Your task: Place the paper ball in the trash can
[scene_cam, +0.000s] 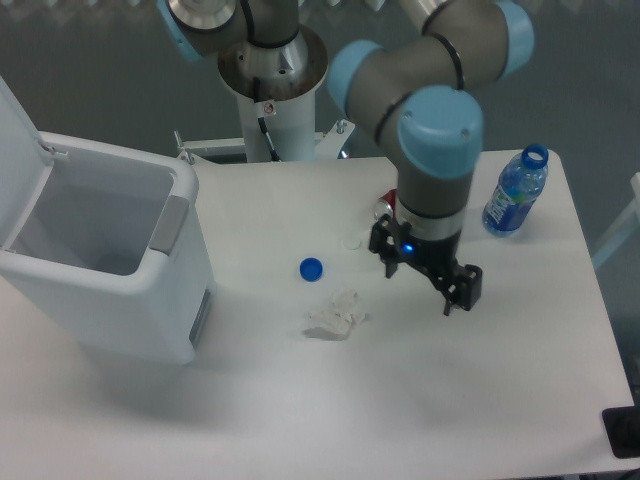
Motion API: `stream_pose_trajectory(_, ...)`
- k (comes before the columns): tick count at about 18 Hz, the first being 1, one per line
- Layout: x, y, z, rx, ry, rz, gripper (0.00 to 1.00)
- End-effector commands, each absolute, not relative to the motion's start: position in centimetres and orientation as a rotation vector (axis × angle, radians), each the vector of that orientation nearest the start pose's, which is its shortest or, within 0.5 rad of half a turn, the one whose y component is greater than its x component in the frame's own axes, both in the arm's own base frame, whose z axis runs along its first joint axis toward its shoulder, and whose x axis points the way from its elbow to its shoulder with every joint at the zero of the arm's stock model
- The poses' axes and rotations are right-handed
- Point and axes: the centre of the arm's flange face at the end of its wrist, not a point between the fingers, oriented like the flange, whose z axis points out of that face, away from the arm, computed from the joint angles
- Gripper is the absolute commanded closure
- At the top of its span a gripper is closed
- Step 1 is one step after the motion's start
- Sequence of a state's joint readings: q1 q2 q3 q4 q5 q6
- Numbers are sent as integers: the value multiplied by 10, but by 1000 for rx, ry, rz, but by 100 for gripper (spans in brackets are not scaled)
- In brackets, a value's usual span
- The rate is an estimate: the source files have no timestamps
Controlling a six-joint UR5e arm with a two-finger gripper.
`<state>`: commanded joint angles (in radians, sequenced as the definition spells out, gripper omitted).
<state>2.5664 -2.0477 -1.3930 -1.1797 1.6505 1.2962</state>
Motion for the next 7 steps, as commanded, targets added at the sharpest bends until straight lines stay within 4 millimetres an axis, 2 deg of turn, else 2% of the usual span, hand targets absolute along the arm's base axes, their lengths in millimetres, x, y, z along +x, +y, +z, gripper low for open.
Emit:
stream_pose_trajectory(4,-497,477,327,-3140,466,167,0)
stream_pose_trajectory(7,-497,477,329,-3138,465,170,0)
